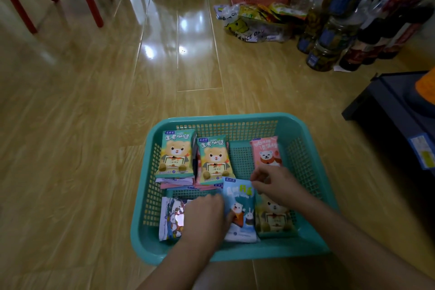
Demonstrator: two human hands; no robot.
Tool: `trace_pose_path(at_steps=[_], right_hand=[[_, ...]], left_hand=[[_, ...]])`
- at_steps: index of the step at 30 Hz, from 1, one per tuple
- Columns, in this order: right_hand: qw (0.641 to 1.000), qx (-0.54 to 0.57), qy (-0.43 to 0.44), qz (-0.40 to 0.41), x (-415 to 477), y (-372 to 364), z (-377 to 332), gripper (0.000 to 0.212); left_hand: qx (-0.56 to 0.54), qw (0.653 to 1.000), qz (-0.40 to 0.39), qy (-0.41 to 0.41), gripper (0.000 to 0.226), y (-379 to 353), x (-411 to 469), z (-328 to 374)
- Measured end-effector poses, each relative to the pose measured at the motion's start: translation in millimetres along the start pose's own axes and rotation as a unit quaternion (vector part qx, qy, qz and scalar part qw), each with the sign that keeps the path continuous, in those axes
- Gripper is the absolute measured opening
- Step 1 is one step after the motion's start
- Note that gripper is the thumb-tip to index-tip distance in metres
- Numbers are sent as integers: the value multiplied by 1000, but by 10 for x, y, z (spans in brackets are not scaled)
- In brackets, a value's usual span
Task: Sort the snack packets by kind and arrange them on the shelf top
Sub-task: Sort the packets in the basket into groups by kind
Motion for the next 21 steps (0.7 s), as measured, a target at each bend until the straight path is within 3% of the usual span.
trace_pose_path(at_steps=[2,6,10,15,21], right_hand=[[1000,13,12,-2,61,-30,-99,5],[998,33,24,38,215,-35,-342,21],[998,18,-15,53,449,-141,-466,43],[997,-41,-51,35,659,-334,-474,64],[996,32,-80,34,700,-376,-415,47]], left_hand=[[3,998,59,-15,40,168,7,-95],[-94,956,277,-6,30,650,70,-594],[-167,959,189,131,57,686,455,-1090],[-163,968,114,152,61,568,758,-1180],[-250,946,109,174,67,527,823,-1273]])
Point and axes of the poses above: each hand's wrist, its own x-axis towards the middle knuckle, its own y-axis out of the back of the hand, z = x × y, the point moved 8 cm from there along x, towards the middle knuckle, and after that the axes turned 3 degrees about -x, right-handed, at the moved point
